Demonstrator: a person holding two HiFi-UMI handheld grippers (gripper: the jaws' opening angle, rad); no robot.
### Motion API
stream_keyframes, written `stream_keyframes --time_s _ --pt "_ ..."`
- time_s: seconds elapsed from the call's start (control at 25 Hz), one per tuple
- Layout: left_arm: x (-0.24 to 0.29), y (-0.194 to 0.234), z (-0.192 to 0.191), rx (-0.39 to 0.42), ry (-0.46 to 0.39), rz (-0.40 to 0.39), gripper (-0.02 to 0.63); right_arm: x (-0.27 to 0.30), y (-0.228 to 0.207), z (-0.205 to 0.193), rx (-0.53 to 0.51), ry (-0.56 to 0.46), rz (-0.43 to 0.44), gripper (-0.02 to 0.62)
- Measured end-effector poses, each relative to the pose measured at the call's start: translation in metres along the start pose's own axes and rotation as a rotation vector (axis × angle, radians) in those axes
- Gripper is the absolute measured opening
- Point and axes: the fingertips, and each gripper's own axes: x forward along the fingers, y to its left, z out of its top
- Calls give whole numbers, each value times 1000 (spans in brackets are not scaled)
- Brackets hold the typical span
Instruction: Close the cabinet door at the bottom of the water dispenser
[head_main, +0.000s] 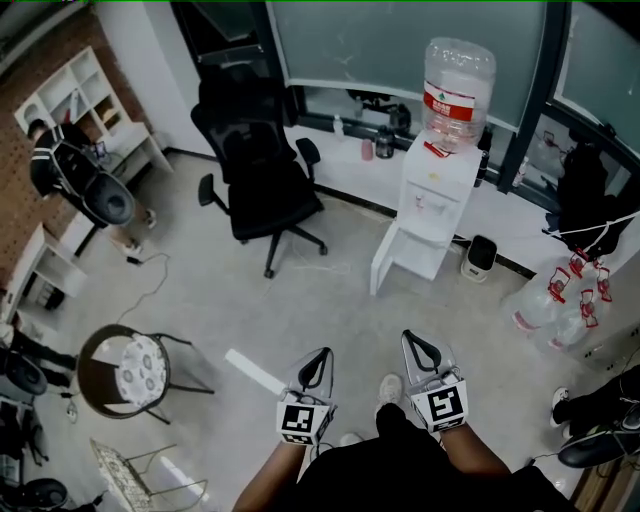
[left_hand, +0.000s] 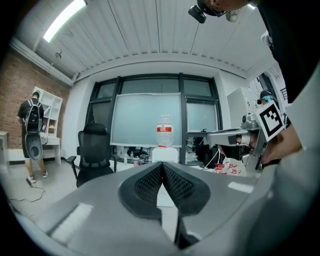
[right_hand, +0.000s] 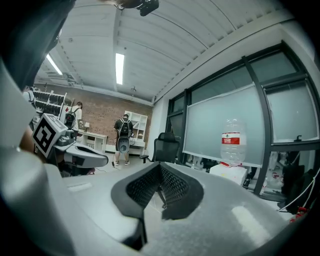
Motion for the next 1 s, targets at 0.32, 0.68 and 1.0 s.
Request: stream_keyframes --time_s 0.32,0.68,1.0 --pt "85 29 13 55 24 12 18 65 -58 10 6 -28 36 3" --pt "166 26 34 128 33 -7 18 116 -119 -3 -11 -15 69 3" --pt "211 38 44 102 12 26 18 141 -172 -11 -10 -27 22 3"
